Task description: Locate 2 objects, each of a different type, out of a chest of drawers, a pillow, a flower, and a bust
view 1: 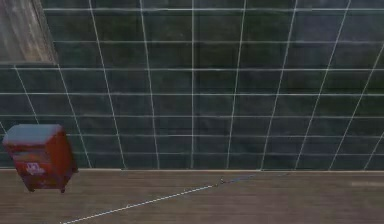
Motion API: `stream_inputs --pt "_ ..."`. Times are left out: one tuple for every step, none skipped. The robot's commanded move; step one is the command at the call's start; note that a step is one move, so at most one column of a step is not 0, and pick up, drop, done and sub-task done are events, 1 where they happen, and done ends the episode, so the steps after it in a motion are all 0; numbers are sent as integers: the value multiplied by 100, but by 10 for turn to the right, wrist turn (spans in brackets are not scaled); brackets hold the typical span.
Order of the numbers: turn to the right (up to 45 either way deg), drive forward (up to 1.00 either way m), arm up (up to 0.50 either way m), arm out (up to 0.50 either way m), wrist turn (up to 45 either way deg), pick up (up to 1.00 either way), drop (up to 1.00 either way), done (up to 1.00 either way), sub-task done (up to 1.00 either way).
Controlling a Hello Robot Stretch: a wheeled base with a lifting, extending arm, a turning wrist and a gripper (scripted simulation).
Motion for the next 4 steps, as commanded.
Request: stream_inputs --pt "-450 0 0 0 0 0 0 0 0" --pt "-300 0 0 0 0 0 0 0 0" --pt "0 100 0 0 0 0 0 0 0" --pt "-30 0 0 0 0 0 0 0 0"
